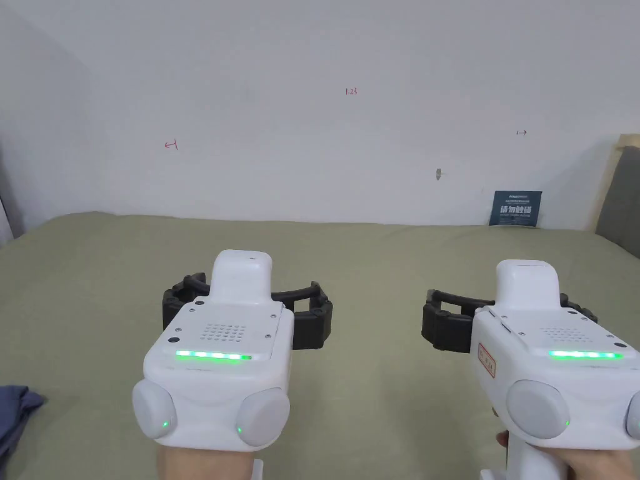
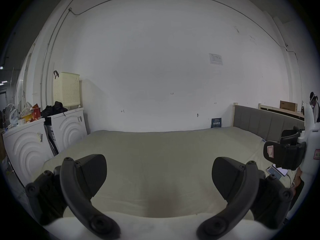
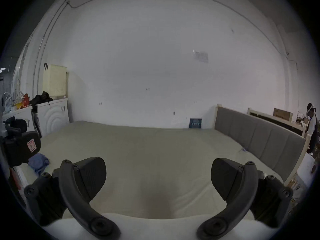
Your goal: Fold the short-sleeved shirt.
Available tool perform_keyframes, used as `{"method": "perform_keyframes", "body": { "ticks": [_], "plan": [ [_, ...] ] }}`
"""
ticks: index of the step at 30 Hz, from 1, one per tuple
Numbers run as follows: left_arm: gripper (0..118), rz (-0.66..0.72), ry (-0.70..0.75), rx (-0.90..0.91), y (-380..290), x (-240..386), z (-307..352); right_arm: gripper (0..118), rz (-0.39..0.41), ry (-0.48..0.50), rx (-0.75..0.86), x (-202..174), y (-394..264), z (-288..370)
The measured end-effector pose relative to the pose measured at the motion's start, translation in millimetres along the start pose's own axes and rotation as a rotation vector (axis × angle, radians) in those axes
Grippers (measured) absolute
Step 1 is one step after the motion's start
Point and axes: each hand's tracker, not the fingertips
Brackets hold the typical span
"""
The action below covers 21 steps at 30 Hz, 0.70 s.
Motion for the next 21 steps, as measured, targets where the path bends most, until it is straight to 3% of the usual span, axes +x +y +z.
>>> {"method": "perform_keyframes", "body": {
  "ticks": [3, 6, 10, 15, 21],
  "plan": [
    [118, 0.005, -0.001, -0.014, 2, 1, 0, 118, 0.022, -0.036, 0.023, -5, 0, 4],
    [118, 0.009, -0.003, -0.014, 3, 0, 0, 118, 0.108, -0.057, 0.026, -12, 1, 5],
    [118, 0.011, -0.011, -0.016, 3, 1, 2, 118, 0.080, -0.058, 0.031, -15, 1, 6],
    [118, 0.001, -0.021, -0.025, 3, 1, 3, 118, -0.036, 0.019, -0.002, -10, 8, 7],
    [118, 0.021, -0.025, -0.036, 3, -1, 6, 118, 0.021, -0.017, 0.015, -14, 10, 7]
  ]
}}
